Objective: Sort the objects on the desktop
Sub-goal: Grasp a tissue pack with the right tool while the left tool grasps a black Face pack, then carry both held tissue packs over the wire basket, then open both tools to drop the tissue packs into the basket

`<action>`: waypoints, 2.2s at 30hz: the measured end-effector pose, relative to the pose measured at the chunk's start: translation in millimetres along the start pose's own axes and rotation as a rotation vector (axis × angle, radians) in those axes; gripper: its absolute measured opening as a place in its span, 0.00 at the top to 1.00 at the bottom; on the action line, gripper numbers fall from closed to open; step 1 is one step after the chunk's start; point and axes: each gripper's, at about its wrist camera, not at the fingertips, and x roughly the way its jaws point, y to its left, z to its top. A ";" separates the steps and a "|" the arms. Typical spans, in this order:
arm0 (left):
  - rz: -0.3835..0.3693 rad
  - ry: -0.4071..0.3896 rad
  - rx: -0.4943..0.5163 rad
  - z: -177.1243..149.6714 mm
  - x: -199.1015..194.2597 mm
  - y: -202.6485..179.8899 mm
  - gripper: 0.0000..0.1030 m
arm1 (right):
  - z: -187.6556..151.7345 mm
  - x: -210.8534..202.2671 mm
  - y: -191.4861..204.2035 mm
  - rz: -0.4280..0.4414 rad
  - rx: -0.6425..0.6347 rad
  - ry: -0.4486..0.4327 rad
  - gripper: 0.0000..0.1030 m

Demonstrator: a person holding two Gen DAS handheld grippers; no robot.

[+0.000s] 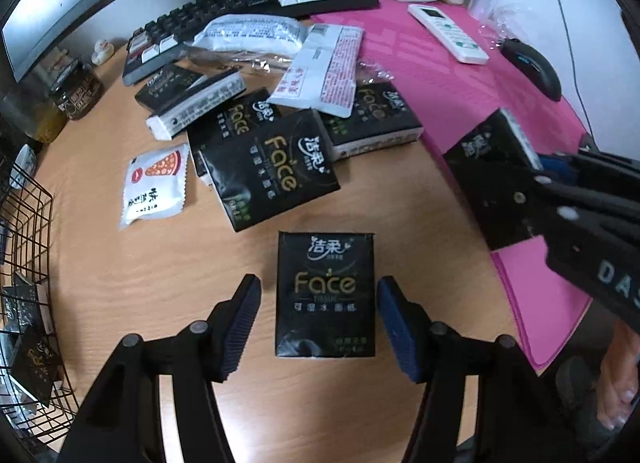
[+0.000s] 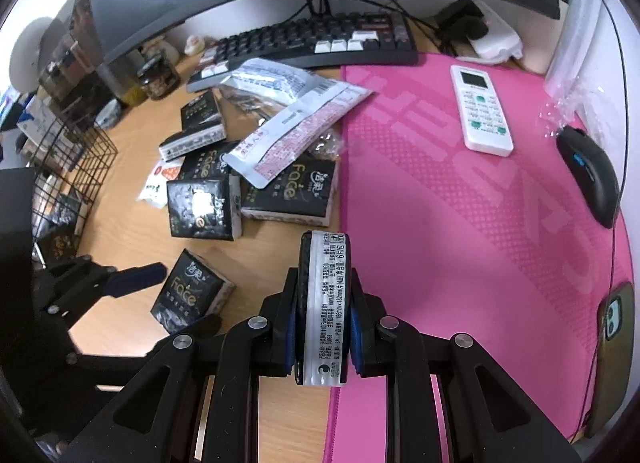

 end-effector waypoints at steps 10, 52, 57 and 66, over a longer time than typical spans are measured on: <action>-0.006 0.012 -0.004 -0.9 2.8 2.9 0.50 | -1.9 0.6 0.2 -0.004 -0.001 0.003 0.80; 0.204 -0.174 -0.584 -129.2 -148.7 332.0 0.49 | 52.6 7.9 388.6 0.314 -0.479 0.043 0.78; 0.267 -0.154 -0.581 -130.5 -149.2 332.4 0.45 | 56.5 9.2 376.2 0.358 -0.442 0.053 0.76; 0.244 -0.255 -0.559 -128.3 -179.8 306.3 0.31 | 49.0 -45.1 349.8 0.362 -0.465 -0.064 0.60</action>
